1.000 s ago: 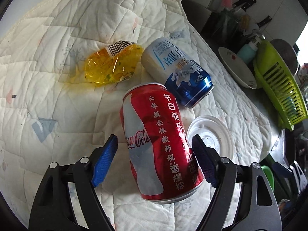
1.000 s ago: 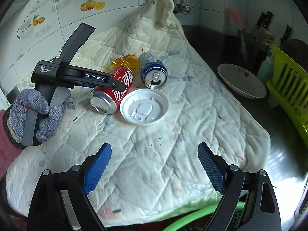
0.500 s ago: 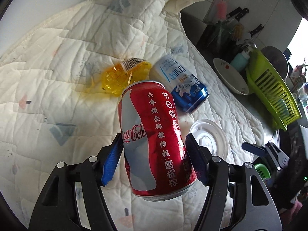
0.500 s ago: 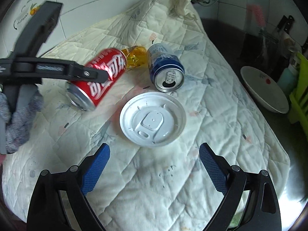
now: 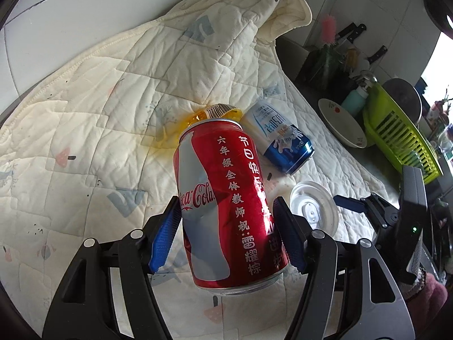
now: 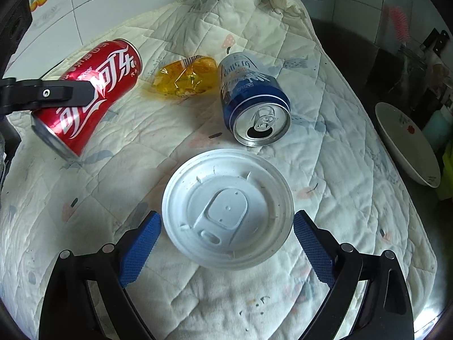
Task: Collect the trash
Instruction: 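Grasp the white plastic lid with the right tool while the left tool holds the can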
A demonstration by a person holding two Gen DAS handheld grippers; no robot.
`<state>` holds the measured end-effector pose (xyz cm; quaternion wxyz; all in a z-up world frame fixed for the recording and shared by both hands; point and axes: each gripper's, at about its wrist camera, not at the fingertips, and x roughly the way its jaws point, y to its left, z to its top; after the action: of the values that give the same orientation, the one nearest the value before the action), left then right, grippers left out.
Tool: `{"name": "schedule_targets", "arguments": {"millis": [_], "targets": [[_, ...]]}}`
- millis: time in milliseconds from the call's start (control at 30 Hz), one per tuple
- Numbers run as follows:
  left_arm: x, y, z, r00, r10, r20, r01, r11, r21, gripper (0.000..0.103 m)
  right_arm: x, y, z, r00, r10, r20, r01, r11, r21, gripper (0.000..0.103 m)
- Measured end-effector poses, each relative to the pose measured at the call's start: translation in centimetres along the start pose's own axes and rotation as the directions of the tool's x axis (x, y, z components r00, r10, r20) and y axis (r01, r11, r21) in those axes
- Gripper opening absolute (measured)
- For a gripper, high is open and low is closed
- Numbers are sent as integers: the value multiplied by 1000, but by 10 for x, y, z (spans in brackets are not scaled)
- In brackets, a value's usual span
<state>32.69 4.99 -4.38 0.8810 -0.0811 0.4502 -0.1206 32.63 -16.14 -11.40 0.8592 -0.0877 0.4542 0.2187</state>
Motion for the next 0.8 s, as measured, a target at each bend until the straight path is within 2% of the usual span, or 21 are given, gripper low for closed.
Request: {"name": "schedule_targets", "arguments": {"millis": [800], "targets": [[-4, -3, -4, 1000, -4, -1, 4, 1000, 25, 65, 15, -1, 6, 999, -20, -26, 20, 1000, 19, 91]]}}
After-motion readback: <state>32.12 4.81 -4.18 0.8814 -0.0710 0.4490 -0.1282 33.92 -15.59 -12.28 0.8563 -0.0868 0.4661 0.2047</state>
